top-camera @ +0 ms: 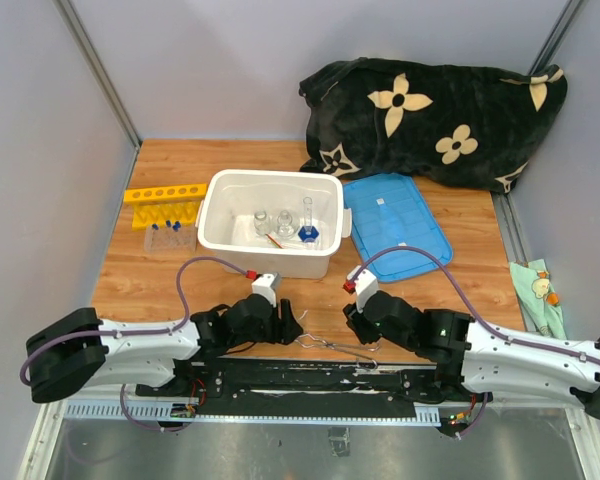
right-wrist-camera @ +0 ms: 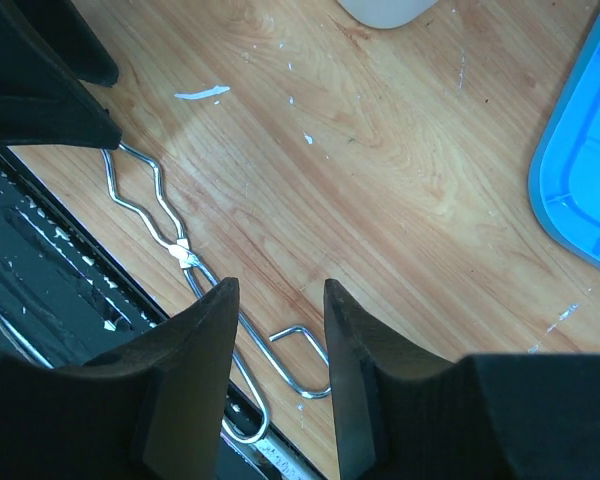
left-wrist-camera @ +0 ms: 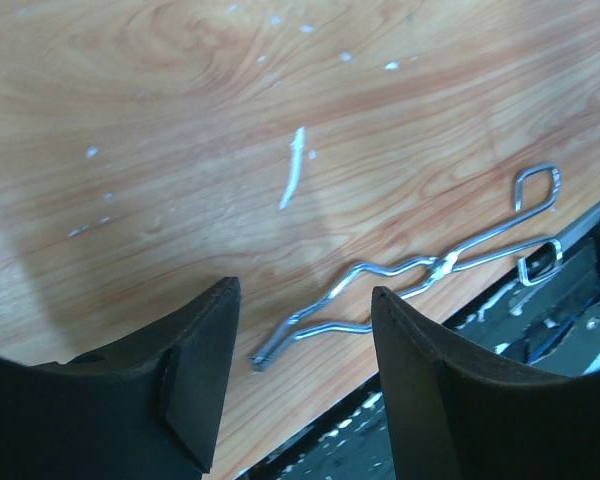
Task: Organize the chemistry lab equipment
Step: Adjust the chemistry item at the center of the board.
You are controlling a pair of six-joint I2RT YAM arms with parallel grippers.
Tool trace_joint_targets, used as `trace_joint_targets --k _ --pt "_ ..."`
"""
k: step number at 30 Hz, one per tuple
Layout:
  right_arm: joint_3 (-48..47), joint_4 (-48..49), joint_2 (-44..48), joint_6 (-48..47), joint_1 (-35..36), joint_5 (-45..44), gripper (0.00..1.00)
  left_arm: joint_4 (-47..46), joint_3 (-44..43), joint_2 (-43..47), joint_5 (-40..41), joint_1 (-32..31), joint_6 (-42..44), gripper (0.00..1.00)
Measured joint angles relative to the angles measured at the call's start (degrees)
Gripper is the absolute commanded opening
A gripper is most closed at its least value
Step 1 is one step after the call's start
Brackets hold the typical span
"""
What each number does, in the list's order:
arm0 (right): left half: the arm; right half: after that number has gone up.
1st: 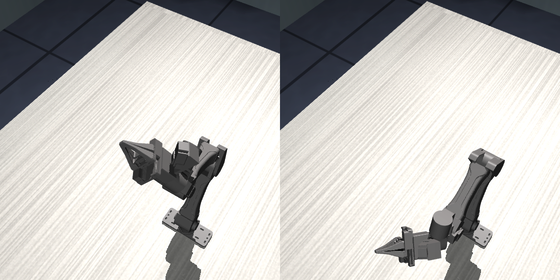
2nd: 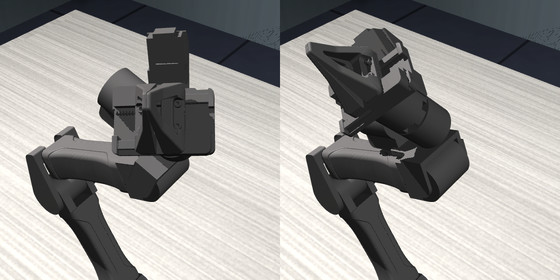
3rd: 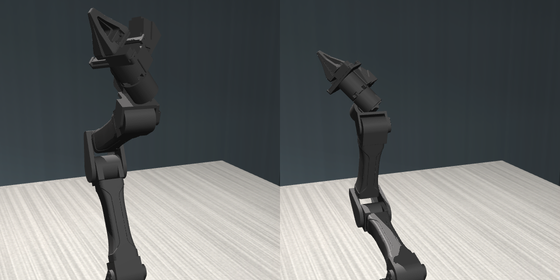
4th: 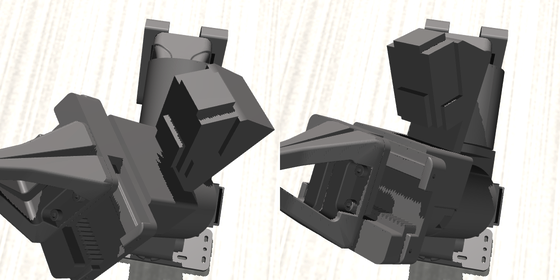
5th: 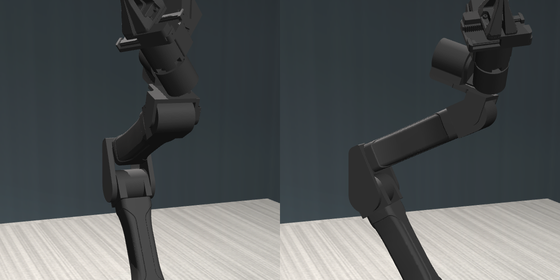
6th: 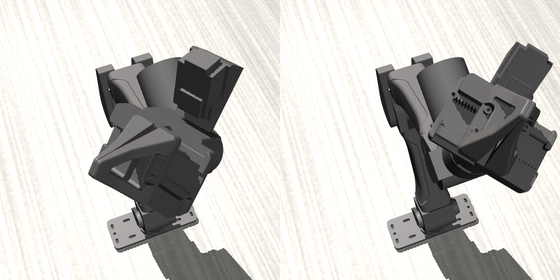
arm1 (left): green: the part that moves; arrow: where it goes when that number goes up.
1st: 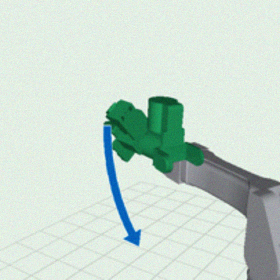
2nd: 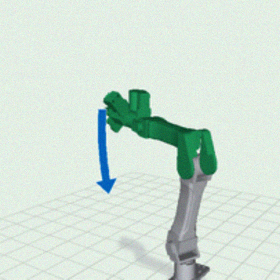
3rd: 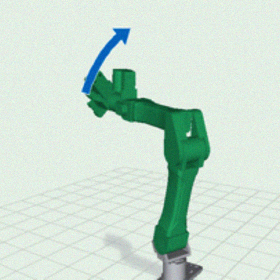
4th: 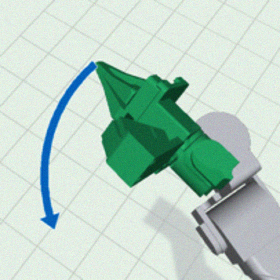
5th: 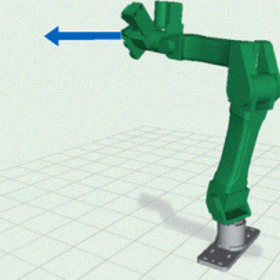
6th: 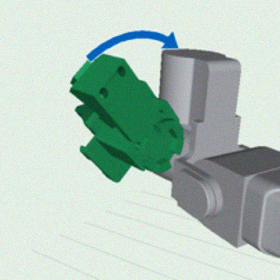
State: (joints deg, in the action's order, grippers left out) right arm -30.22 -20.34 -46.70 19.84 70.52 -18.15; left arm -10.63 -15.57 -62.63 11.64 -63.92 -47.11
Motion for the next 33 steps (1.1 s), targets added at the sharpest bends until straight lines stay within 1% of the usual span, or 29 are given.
trace_joint_targets --k 2,8,14,18,22,24,26,33 --pt "0.02 -0.26 1.14 0.24 0.0 -0.07 0.4 0.04 1.57 0.81 -0.39 0.61 0.07 0.59" --pt "0.11 -0.63 2.12 0.92 0.0 -0.11 0.4 1.86 3.1 7.26 -0.04 1.27 0.0 0.58" --pt "0.17 -0.57 1.38 1.16 0.0 -0.11 0.4 3.45 6.29 13.57 -0.96 1.36 -2.78 0.57" --pt "0.24 -0.5 0.94 1.18 0.0 -0.09 0.39 5.64 7.23 13.64 -2.58 1.44 -4.31 0.56" --pt "0.55 -0.17 0.5 1.18 0.0 -0.09 0.39 5.7 7.34 13.77 -3.45 1.51 -5.33 0.55" --pt "0.57 -0.09 0.07 1.18 0.0 -0.09 0.39 5.55 7.34 13.44 -3.8 1.51 -5.73 0.52" --pt "0.57 -0.07 -0.15 1.2 0.0 -0.09 0.39 4.66 7.34 12.41 -4.02 1.51 -5.95 0.45" --pt "1.07 -0.09 0.11 1.36 0.0 -0.11 0.39 -0.11 7.37 7.85 -5.4 1.51 -6.6 0.41"
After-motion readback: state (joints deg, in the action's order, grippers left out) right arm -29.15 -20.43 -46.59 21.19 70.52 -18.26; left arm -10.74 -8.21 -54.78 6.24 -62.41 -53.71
